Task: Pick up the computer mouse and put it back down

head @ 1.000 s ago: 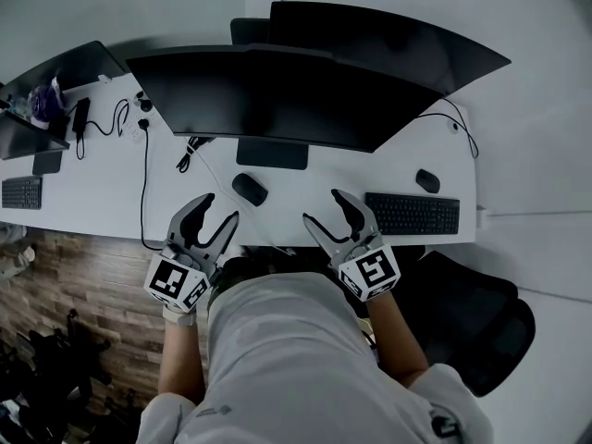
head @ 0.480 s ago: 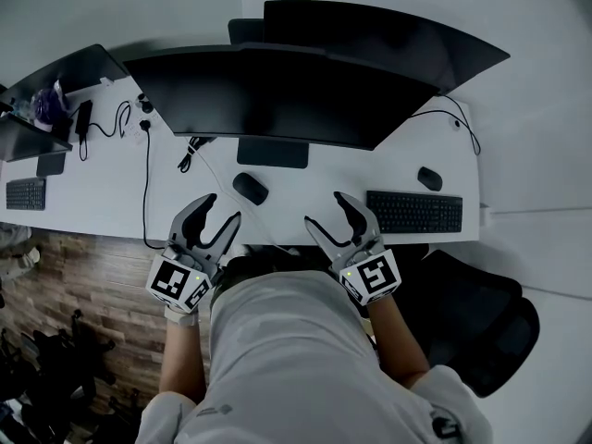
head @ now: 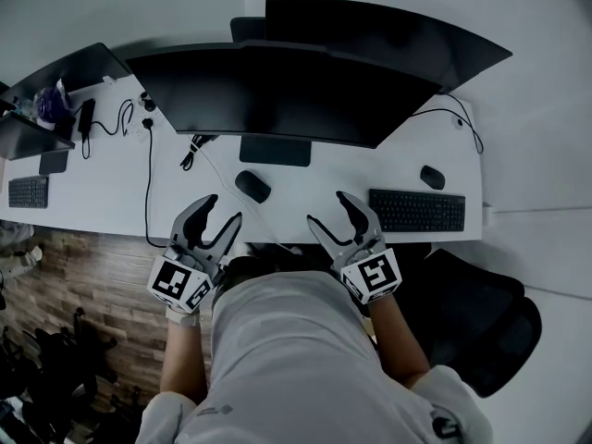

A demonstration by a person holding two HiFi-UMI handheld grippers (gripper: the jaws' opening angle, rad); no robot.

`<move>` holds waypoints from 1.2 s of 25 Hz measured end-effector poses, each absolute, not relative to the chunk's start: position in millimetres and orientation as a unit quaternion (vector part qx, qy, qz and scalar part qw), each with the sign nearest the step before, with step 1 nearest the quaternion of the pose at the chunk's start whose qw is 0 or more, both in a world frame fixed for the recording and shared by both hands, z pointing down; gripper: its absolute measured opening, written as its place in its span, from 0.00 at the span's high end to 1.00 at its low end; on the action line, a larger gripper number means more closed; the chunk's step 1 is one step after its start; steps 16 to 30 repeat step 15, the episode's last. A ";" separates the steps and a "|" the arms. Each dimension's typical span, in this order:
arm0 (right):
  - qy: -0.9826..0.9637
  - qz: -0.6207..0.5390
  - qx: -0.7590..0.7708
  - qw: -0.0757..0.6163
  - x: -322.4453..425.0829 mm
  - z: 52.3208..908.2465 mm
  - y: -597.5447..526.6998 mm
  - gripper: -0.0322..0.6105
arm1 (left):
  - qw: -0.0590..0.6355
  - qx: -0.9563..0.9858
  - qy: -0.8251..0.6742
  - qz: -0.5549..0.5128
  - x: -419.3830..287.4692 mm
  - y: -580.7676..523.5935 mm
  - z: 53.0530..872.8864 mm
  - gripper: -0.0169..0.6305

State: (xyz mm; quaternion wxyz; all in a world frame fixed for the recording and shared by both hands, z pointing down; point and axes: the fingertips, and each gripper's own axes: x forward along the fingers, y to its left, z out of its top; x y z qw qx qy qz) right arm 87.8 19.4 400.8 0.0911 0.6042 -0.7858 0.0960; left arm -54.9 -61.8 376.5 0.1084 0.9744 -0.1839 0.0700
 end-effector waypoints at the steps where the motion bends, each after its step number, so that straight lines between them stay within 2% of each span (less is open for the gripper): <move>1: -0.785 0.098 0.605 0.091 88.3 401.3 19.4 0.50 | 0.109 0.974 -0.184 0.071 -55.4 -61.4 377.1 0.66; 30: -0.793 0.101 0.594 0.089 84.4 404.4 19.8 0.50 | 0.110 0.972 -0.195 0.076 -62.4 -53.6 380.1 0.66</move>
